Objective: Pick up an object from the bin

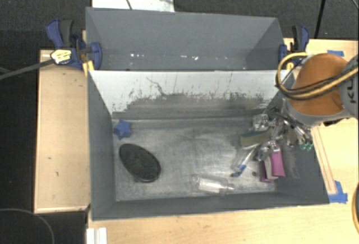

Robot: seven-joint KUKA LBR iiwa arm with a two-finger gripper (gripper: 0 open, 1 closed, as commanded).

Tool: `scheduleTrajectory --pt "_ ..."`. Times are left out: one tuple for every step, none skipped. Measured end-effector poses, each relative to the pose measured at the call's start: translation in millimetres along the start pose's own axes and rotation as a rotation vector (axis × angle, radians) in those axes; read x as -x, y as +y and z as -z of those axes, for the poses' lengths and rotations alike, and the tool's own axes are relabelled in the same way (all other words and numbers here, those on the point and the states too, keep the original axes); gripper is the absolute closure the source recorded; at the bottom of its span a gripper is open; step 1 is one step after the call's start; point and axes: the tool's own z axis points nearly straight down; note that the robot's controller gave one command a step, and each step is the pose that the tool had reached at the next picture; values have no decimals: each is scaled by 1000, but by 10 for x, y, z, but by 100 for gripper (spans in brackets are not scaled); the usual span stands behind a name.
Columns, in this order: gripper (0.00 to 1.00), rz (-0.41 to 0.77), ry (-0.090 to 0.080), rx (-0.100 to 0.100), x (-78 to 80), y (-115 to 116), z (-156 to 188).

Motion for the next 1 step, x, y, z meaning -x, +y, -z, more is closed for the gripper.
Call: scheduleTrajectory --pt "100 108 -3 -16 64 183 1578"
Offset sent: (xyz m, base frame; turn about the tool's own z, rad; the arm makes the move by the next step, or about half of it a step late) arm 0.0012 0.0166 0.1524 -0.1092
